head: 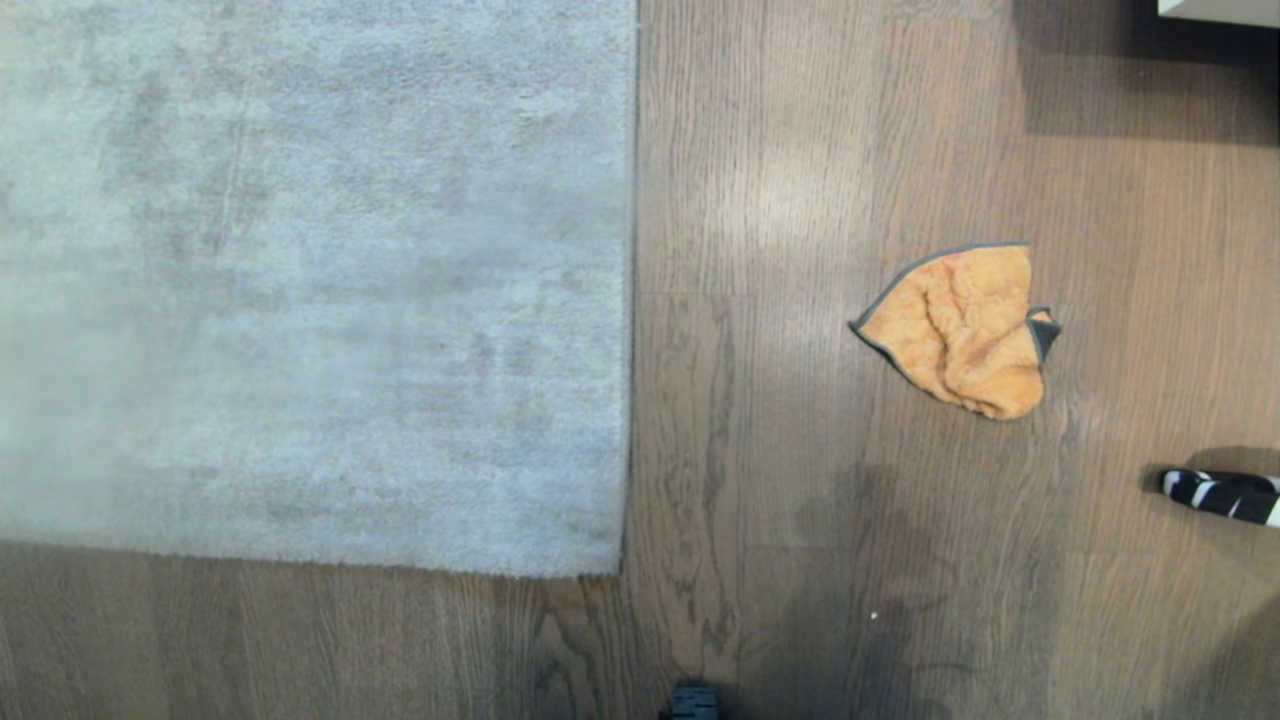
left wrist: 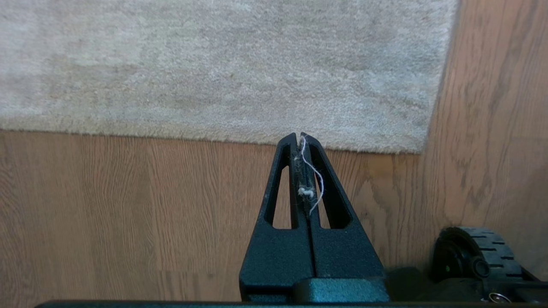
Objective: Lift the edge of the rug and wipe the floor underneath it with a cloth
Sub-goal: Pick up the rag
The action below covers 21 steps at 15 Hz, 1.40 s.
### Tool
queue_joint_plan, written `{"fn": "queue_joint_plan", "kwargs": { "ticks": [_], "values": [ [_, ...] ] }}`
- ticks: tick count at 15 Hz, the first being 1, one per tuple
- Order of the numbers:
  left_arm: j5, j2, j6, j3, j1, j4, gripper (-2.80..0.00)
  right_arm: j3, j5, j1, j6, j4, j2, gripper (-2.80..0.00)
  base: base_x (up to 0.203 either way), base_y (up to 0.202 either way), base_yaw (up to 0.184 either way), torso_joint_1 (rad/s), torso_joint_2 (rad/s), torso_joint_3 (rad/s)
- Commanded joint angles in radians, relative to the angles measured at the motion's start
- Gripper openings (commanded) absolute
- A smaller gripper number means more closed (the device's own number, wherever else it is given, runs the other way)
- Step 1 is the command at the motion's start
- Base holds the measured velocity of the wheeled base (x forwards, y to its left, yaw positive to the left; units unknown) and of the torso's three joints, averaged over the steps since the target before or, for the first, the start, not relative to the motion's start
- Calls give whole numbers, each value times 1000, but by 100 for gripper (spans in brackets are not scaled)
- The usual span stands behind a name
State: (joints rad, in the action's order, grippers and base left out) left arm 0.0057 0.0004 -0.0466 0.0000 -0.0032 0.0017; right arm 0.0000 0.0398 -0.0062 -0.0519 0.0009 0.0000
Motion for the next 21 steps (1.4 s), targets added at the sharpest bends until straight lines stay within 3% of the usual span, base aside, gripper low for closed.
{"fn": "queue_joint_plan", "kwargs": {
  "ticks": [1,10,21],
  "values": [
    [0,0,-1,0,0,1,-280,0,0,0,0,1,0,-280,0,0,0,-2,-2,-194],
    [0,0,-1,0,0,1,-280,0,0,0,0,1,0,-280,0,0,0,3,3,-191],
    [0,0,-1,0,0,0,-280,0,0,0,0,1,0,-280,0,0,0,1,0,-13]
  ]
}}
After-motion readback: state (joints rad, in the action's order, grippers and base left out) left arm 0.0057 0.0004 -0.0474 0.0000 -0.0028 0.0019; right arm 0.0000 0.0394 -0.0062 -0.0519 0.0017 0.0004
